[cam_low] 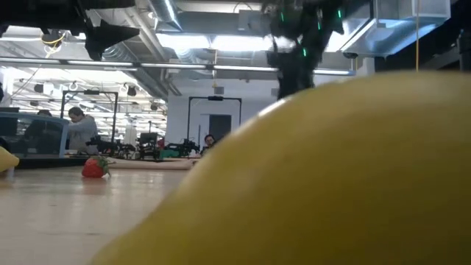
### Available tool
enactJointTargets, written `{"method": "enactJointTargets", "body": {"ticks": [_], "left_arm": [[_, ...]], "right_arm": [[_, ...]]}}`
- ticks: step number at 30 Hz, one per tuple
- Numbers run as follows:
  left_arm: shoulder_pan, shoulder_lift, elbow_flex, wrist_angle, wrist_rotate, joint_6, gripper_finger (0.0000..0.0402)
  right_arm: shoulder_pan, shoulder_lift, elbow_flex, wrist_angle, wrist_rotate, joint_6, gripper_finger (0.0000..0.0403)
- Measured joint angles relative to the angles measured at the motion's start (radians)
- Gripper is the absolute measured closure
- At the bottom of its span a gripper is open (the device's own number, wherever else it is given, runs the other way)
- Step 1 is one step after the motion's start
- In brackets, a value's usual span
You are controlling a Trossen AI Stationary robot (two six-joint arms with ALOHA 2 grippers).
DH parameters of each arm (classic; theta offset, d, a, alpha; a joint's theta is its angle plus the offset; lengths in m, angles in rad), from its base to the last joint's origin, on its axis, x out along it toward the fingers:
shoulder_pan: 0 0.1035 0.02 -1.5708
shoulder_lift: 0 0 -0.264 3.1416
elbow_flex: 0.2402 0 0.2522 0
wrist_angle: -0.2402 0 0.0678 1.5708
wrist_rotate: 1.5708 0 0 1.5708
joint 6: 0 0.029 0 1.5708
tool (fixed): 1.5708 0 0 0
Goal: Pick and placing Produce into tupperware
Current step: Put the blackberry into the transparent bin
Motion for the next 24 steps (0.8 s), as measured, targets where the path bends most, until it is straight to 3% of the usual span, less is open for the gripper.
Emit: {"method": "enactJointTargets", "body": {"ticks": [9, 24], "left_arm": [[0.0, 0.0, -0.006, 0.001, -0.004, 0.0, 0.0115], [0.0, 0.0, -0.006, -0.009, -0.032, 0.008, 0.0115]], "right_arm": [[-0.103, 0.001, -0.226, 0.31, 0.001, 0.107, 0.0281], [-0.145, 0.001, -0.259, 0.284, 0.001, 0.212, 0.0259]]}}
